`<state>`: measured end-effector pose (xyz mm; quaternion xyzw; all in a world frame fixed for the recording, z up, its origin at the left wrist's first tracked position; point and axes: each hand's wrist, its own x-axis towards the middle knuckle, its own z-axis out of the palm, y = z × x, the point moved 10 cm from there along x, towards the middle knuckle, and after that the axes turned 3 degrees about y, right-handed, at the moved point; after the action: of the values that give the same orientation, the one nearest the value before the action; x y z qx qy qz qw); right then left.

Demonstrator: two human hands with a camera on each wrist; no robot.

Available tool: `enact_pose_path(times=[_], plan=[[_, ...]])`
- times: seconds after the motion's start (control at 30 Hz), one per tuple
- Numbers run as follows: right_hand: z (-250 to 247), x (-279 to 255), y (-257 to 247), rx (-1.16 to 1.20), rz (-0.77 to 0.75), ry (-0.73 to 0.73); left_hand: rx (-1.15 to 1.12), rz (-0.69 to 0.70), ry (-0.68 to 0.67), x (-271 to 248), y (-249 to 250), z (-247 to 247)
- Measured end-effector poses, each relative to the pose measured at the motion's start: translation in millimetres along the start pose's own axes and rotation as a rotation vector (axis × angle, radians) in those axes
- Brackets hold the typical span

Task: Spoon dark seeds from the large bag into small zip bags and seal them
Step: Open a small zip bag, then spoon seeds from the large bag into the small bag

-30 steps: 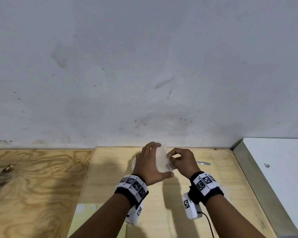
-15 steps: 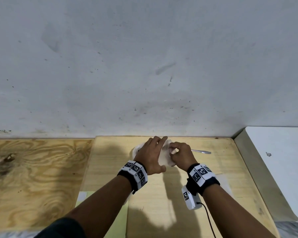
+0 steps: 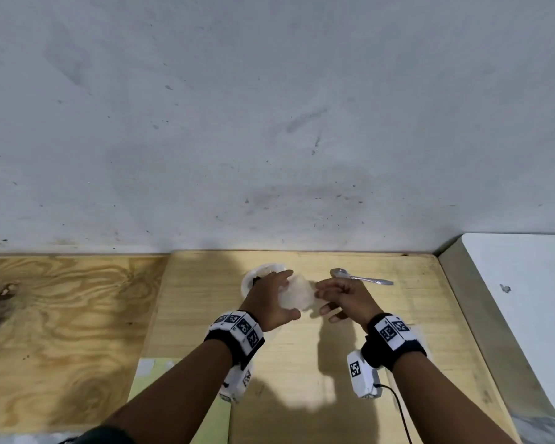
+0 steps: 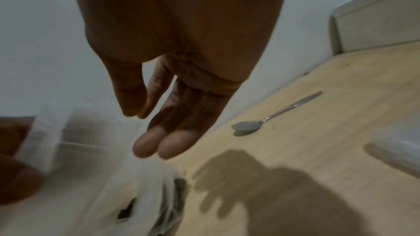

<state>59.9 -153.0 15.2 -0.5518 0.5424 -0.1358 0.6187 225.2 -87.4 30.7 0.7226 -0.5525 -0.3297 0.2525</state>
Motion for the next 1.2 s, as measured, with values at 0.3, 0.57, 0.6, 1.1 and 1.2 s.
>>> enact_pose_path(times=[0.3, 0.57, 0.6, 1.1, 1.2], plan=[[-123, 63, 63, -0.336, 0.131, 0.466, 0.016, -0.225, 0.008, 33, -8, 34], [-147, 100, 69, -0.549, 0.114, 0.410, -0.047, -0.257, -0.018, 59, 19, 48], [-146, 102, 69, -0.594, 0.113, 0.378, -0.060, -0.261, -0.011, 61, 21, 47], [-138, 77, 52, -0.919, 0.045, 0.282, -0.201, -0.232, 0.089, 36, 32, 27], [-145, 61, 39, -0.606, -0.064, 0.406, -0.215, -0.228, 0.130, 15, 18, 9]])
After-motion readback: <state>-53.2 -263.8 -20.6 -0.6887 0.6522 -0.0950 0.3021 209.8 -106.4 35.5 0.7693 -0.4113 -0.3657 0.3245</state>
